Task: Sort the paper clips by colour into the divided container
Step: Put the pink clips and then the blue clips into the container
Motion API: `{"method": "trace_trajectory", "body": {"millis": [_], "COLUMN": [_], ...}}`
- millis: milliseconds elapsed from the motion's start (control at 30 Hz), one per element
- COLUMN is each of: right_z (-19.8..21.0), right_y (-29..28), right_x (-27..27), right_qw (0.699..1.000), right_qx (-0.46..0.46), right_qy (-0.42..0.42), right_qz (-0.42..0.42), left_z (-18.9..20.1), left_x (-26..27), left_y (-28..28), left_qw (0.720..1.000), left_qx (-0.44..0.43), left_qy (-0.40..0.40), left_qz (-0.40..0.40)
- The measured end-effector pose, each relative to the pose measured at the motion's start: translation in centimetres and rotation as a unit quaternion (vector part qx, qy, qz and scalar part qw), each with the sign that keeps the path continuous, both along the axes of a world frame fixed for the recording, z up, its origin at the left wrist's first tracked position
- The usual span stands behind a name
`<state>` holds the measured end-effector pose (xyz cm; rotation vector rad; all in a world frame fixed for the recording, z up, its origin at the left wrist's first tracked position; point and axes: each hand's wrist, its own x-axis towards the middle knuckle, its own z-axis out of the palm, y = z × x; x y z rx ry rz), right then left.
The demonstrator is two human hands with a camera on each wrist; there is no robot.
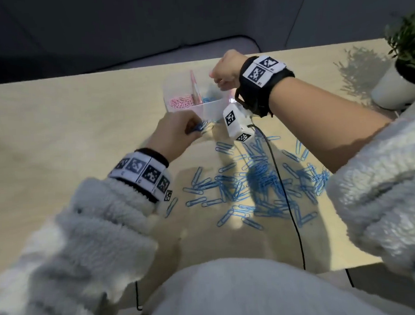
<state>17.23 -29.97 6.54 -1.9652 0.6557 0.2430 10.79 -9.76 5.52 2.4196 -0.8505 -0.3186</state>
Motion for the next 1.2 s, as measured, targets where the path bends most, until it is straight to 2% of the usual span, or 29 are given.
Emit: {"method": "trace_trajectory", "body": {"millis": [67, 133, 233, 333, 400, 500, 567, 667, 700, 733, 800, 867, 900, 933, 1000, 1100, 1200], "right_z": [0.6, 1.6, 2.7, 2.3, 1.2, -2.0, -4.2, -6.2, -6.7, -7.3, -8.1, -8.4, -8.4, -8.4, -8.2, -7.3, -6.3], "right_y": [-0.1, -0.6, -1.2, -2.9, -4.6, -6.7, -7.3, -6.5, -6.0, -5.5, -4.3, -3.0, -2.4, -1.7, -0.5, 0.1, 0.4], "right_x": [-1.0, -3.0, -8.0, -13.8, -17.8, -24.3, -28.5, -32.7, -33.5, -34.1, -34.3, -33.5, -32.9, -32.1, -30.4, -28.5, -28.2], "right_qw": [1.0, 0.997, 0.976, 0.968, 0.98, 0.992, 0.99, 0.985, 0.987, 0.988, 0.992, 0.996, 0.996, 0.996, 0.997, 0.998, 0.985], "right_qx": [0.012, 0.023, 0.136, 0.157, 0.098, -0.042, -0.107, -0.119, -0.113, -0.11, -0.107, -0.057, -0.035, -0.022, -0.049, -0.066, -0.161], "right_qy": [-0.017, -0.072, -0.149, -0.163, -0.129, -0.02, 0.049, 0.117, 0.115, 0.103, 0.067, 0.033, 0.023, 0.012, 0.002, -0.005, 0.016], "right_qz": [0.006, -0.012, -0.083, -0.107, -0.117, -0.116, -0.082, -0.029, -0.025, -0.022, -0.024, -0.058, -0.076, -0.086, -0.054, -0.006, 0.059], "left_z": [0.7, 1.2, 1.4, 0.9, 0.4, 0.0, 0.0, 0.1, -0.1, -0.5, -1.9, -3.4, -4.0, -4.4, -5.1, -5.9, -6.3], "left_x": [1.5, 3.3, 5.6, 6.8, 6.9, 6.2, 5.2, 2.1, 1.0, -0.1, -1.7, -2.7, -3.2, -3.6, -4.4, -5.6, -6.7], "left_y": [-2.1, -4.2, -7.0, -9.0, -9.9, -10.4, -9.5, -6.2, -4.7, -3.0, 0.8, 4.4, 5.8, 6.8, 8.0, 8.6, 8.4], "left_qw": [1.0, 0.999, 0.997, 0.993, 0.989, 0.982, 0.984, 0.98, 0.981, 0.986, 0.986, 0.966, 0.959, 0.958, 0.963, 0.971, 0.979], "left_qx": [0.006, 0.013, 0.06, 0.107, 0.135, 0.169, 0.149, 0.07, 0.06, 0.074, 0.159, 0.243, 0.257, 0.25, 0.207, 0.16, 0.119], "left_qy": [-0.018, -0.014, -0.019, -0.049, -0.063, -0.081, -0.099, -0.185, -0.182, -0.147, -0.028, 0.08, 0.115, 0.139, 0.171, 0.179, 0.164], "left_qz": [0.002, 0.033, 0.049, 0.031, 0.012, -0.011, -0.014, -0.015, -0.017, -0.02, -0.028, -0.032, -0.027, -0.018, 0.005, 0.001, -0.002]}}
